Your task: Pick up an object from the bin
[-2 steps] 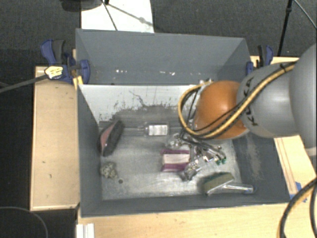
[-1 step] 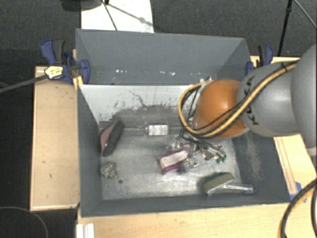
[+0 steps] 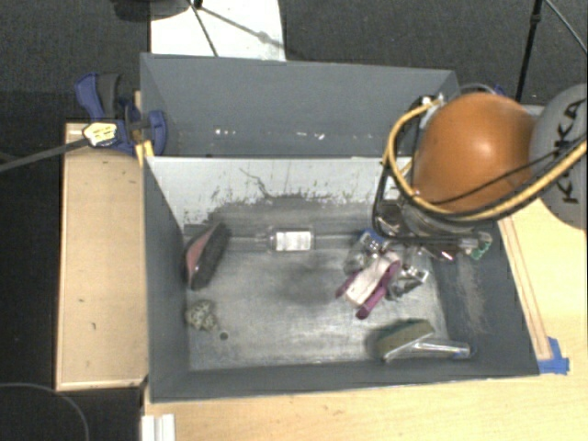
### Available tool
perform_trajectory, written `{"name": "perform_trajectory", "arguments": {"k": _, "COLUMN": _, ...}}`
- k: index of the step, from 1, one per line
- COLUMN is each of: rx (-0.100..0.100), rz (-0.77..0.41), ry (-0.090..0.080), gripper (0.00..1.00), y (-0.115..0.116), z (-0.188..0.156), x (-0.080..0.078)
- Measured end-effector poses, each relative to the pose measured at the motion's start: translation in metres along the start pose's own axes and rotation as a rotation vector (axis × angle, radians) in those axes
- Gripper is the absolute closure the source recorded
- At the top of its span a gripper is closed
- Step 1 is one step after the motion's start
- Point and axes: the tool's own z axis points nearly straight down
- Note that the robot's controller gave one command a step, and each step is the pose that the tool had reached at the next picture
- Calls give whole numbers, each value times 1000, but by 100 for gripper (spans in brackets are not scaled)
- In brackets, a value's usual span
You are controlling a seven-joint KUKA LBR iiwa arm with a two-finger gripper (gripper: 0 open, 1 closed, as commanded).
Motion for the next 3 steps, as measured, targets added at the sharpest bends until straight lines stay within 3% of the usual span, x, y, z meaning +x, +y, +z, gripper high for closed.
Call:
{"name": "perform_trajectory", "arguments": {"k": 1, "rx": -5, "rz": 295, "ry": 3, "gripper": 100, "y": -28, "z": 124, "x": -13}}
{"name": "perform_trajectory", "arguments": {"k": 2, "rx": 1, "rz": 328, "ry": -3, "gripper": 100, "y": -1, "z": 2, "x": -27}}
{"name": "perform_trajectory", "arguments": {"k": 3, "rx": -1, "rz": 43, "ry": -5, "gripper": 100, "y": 44, "z": -84, "x": -136}}
